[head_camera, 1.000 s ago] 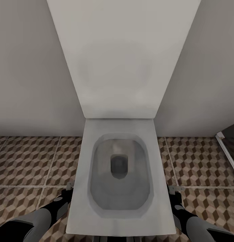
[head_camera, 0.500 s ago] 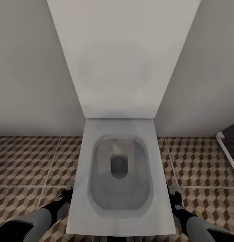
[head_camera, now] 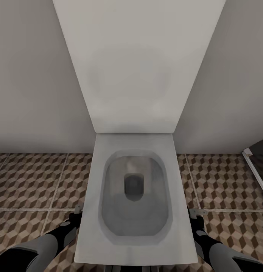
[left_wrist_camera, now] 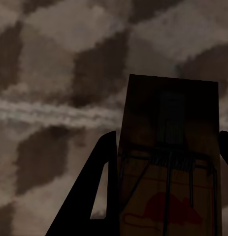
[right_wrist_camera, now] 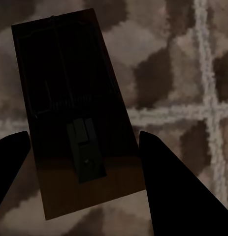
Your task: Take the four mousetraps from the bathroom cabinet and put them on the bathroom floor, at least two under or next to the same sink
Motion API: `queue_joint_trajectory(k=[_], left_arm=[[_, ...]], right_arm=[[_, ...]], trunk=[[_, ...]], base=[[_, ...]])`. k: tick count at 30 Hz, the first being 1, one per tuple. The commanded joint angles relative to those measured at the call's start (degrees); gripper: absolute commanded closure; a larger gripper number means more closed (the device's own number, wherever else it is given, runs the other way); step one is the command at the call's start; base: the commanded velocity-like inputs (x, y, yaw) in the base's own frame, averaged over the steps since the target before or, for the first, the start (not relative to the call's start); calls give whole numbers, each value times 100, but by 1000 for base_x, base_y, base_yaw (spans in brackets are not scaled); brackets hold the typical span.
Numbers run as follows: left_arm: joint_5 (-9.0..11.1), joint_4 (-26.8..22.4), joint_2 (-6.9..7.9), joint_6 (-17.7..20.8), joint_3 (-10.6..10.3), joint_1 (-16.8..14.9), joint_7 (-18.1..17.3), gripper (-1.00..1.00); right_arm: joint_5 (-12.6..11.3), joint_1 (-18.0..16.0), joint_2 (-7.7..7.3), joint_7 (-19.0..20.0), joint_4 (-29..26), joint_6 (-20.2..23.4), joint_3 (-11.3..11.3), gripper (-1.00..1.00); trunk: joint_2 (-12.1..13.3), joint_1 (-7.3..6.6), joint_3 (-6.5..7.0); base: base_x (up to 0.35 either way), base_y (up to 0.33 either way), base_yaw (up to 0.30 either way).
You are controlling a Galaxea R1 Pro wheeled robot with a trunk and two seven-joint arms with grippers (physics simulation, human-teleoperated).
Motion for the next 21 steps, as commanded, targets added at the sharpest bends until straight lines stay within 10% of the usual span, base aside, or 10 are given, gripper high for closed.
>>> queue_joint_trajectory(k=[1, 21], left_arm=[[50, 7, 1, -19, -46, -3, -10, 100], [46, 7, -4, -19, -45, -3, -10, 100]], right_arm=[[61, -3, 1, -22, 7, -17, -44, 100], [69, -3, 1, -22, 7, 6, -36, 100]], trunk=[[-1, -1, -3], [-1, -1, -3]], base=[[0, 0, 0], [0, 0, 0]])
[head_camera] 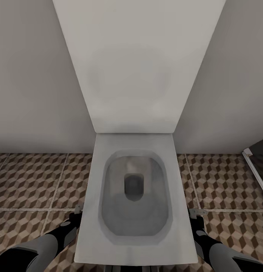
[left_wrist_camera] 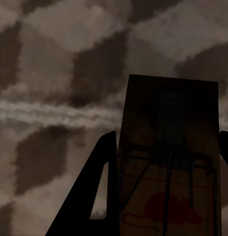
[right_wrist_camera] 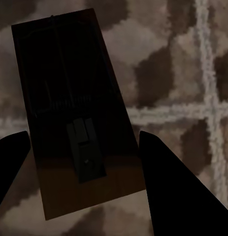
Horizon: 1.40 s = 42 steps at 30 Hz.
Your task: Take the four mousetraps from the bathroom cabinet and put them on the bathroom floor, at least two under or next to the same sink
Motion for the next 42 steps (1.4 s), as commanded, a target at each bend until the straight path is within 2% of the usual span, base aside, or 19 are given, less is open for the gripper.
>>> queue_joint_trajectory(k=[1, 5, 13, 42], left_arm=[[50, 7, 3, -19, -46, -3, -10, 100], [50, 7, 4, -19, -48, -3, -10, 100], [50, 7, 6, -19, -48, -3, -10, 100], [49, 7, 16, -19, -43, -3, -10, 100]], right_arm=[[61, -3, 0, -22, 7, -15, -43, 100], [59, -3, 0, -22, 7, -14, -43, 100], [55, -3, 0, -22, 7, -16, -43, 100], [55, -3, 0, -22, 7, -15, -43, 100]], trunk=[[-1, -1, -3], [-1, -1, -3], [-12, 20, -180], [-12, 20, -180]], base=[[0, 0, 0], [0, 0, 0], [0, 0, 0], [0, 0, 0]])
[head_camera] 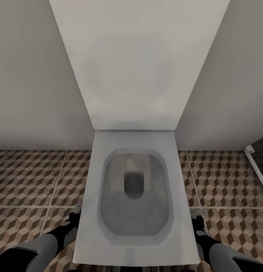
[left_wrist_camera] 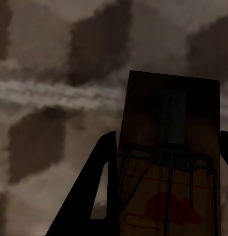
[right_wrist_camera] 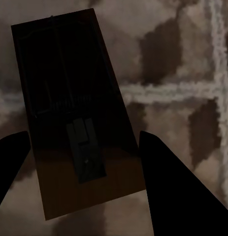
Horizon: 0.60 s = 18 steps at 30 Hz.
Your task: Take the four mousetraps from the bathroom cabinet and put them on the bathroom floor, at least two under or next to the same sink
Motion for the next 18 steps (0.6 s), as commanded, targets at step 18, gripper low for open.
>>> queue_joint_trajectory(k=[18], left_arm=[[71, 33, 14, -220, -5, 0, -6, 100]], right_arm=[[52, -3, 0, -30, 7, -51, -43, 100]], trunk=[[-1, 0, -4]], base=[[0, 0, 0]])
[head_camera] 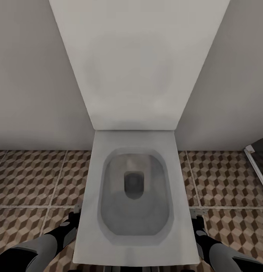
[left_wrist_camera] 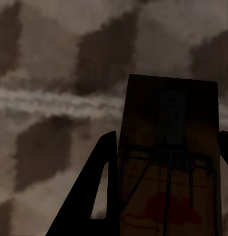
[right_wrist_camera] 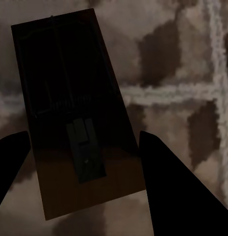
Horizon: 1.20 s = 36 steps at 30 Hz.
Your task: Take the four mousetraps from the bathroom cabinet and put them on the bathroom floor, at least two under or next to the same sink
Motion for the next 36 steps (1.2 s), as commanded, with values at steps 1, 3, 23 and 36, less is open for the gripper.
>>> queue_joint_trajectory(k=[1, 3, 23, 36], left_arm=[[55, 11, 2, -64, -38, -3, -13, 100], [58, 18, 5, -159, -38, -3, -13, 100], [70, 22, 7, -168, -39, -3, -13, 100], [77, 17, 50, 13, -38, -3, -13, 100]], right_arm=[[60, -3, 0, -22, 7, -18, -43, 100], [60, -3, 0, -23, 7, -21, -43, 100], [60, -3, -5, -15, 7, -24, -43, 100], [52, -3, -8, -14, 7, -24, -43, 100]], trunk=[[-1, -1, -3], [-1, -1, -3], [-1, -1, -3], [-1, -1, -3]], base=[[0, 0, 0], [0, 0, 0], [0, 0, 0], [0, 0, 0]])
